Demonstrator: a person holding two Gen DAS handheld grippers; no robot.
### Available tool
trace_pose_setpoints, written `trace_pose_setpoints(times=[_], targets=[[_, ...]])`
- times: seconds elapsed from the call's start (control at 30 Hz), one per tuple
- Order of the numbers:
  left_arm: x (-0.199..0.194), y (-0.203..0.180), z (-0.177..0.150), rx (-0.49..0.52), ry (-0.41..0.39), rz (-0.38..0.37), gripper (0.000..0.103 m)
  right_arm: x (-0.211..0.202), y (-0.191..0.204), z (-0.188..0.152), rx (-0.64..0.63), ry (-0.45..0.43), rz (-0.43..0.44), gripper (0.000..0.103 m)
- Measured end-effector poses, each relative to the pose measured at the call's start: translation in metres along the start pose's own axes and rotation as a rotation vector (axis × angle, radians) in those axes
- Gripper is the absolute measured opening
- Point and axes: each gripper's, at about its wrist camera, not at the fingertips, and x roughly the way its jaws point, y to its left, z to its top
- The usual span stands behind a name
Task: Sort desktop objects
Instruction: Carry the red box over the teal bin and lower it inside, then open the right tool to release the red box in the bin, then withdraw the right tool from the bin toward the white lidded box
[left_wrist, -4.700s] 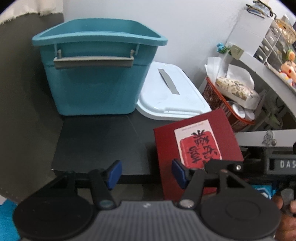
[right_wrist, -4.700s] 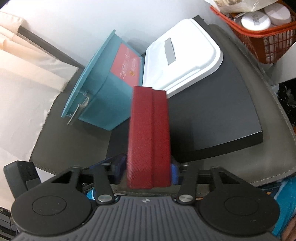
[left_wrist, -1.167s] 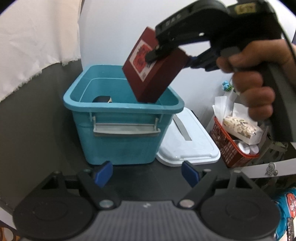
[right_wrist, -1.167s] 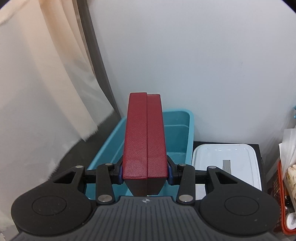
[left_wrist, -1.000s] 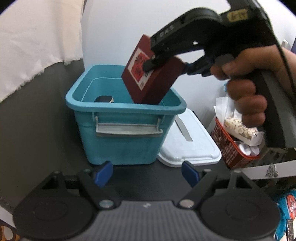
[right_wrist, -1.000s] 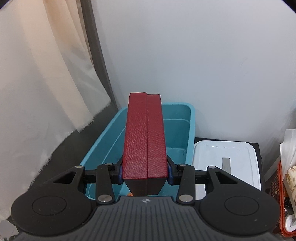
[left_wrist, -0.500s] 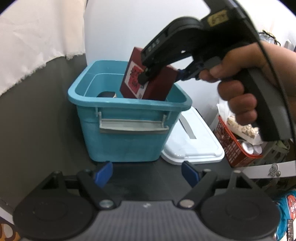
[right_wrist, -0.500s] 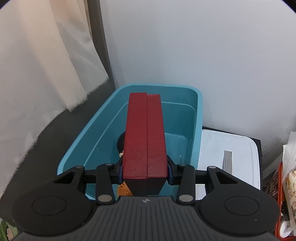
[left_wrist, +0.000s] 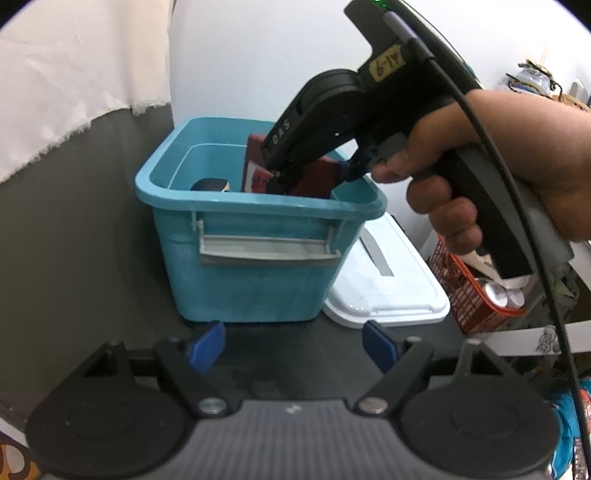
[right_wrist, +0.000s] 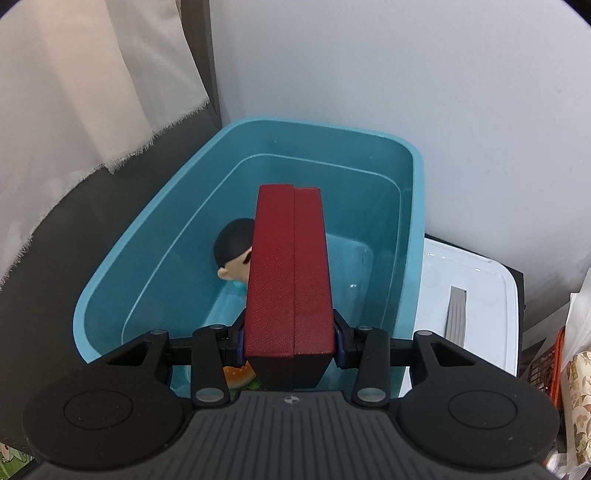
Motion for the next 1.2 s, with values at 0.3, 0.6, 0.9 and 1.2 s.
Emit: trace_pose_setpoints(times=[0.3,0.6,0.9,1.2], targets=[[0.001,-0.001,-0.001,0.002,0.006,-0.006,0.084,-0.004,-0.002,0.004,0.013,-0.006,-0.013,0.045],[0.002,-0.004,-0.001,0.007,0.009,-0.009,0.084,-0.038,-0.016,-0.002,0.053,-0.09,0.014,0.046],[0.003,-0.009,-0.005,0.025,0.019,-0.001,0.084,-0.087,-0.052,-0.027,0.092,-0.2,0.016,0.046],[0.004,-0.017,-0.009,0.056,0.028,0.011,0.083,-0.123,-0.094,-0.066,0.125,-0.267,0.002,0.046]])
